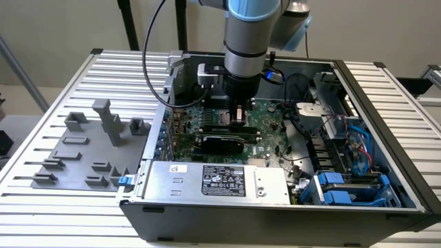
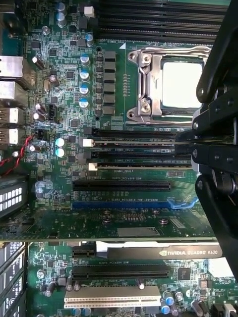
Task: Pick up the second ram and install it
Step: 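Press down the second ram until it locks into place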
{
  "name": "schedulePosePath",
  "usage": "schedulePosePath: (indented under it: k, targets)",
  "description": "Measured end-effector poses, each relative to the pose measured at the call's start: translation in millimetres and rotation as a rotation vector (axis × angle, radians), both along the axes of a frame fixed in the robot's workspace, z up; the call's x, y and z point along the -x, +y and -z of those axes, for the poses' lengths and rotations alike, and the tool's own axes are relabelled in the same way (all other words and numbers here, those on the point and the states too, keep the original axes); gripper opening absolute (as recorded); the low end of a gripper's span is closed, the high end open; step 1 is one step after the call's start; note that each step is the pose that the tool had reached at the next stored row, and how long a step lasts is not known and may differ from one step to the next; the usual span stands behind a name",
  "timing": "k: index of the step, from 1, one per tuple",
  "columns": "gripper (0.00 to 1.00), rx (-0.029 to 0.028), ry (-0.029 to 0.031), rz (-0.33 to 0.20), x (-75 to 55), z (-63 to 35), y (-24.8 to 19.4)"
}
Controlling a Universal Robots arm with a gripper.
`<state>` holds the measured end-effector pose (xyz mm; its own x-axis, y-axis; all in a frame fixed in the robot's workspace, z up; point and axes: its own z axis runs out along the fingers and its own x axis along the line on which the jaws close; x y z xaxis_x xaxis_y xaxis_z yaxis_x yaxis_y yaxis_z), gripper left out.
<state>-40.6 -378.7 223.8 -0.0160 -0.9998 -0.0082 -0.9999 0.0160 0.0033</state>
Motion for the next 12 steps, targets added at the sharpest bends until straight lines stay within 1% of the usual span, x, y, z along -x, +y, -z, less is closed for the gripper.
schedulePosePath:
  k: [1,2,4,9,12]
  targets:
    - [0.00,-0.0001,-0.0001,0.000,0.0,0.0,0.0]
    - [1.00,0.0000,-0.0001,0.000,0.0,0.0,0.0]
    - [1.00,-0.0002,-0.0001,0.000,0.0,-1.0,0.1]
    - [1.00,-0.0002,-0.0001,0.000,0.2,-10.9,0.1]
    - [1.00,-0.0002,0.0000,0.000,1.4,-14.4,0.1]
